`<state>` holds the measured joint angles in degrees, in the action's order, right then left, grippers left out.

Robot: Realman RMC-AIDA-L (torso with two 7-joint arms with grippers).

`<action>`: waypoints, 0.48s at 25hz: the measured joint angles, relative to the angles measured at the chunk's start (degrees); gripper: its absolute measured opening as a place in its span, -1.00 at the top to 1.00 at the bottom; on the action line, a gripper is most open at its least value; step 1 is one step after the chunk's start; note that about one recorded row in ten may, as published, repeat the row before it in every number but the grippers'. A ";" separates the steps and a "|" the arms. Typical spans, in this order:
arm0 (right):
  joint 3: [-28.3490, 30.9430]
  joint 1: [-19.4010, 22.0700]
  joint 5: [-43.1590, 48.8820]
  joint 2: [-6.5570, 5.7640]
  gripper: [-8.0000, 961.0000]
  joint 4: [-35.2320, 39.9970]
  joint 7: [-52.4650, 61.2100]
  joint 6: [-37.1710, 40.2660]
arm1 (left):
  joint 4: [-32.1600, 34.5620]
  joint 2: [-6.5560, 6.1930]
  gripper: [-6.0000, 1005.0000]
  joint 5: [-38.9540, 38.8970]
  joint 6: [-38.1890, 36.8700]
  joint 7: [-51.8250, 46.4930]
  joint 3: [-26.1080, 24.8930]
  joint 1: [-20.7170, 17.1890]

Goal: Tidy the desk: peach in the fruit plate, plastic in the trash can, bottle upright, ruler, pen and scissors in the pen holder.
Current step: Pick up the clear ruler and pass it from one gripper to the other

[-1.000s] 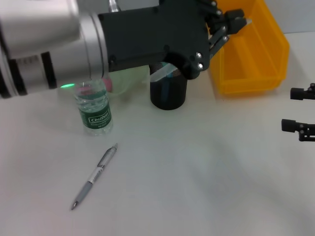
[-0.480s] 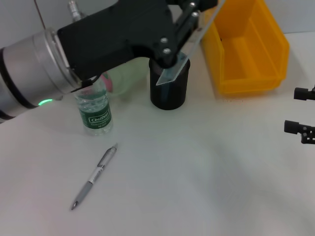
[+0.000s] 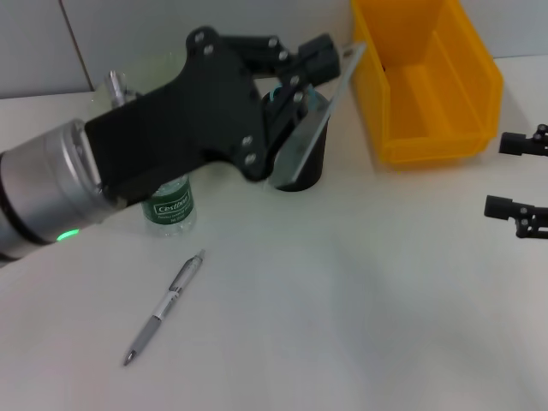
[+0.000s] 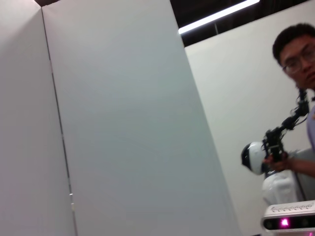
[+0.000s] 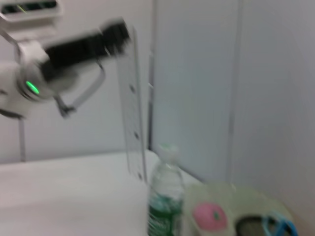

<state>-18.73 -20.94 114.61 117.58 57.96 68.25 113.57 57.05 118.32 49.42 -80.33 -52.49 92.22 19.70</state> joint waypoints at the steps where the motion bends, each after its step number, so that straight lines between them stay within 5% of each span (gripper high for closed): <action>1: 0.01 -0.07 -0.50 0.15 -0.63 -0.03 -0.59 1.13 | 0.00 0.00 0.97 0.00 0.00 0.00 0.00 0.00; 12: -3.53 -1.77 -1.24 0.14 -0.62 -4.07 -1.45 5.84 | -9.53 -0.27 0.97 1.96 -9.84 -5.30 -4.28 2.70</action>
<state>-22.26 -22.71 113.37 117.72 53.89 66.80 119.41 47.52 118.06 51.37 -90.17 -57.79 87.94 22.40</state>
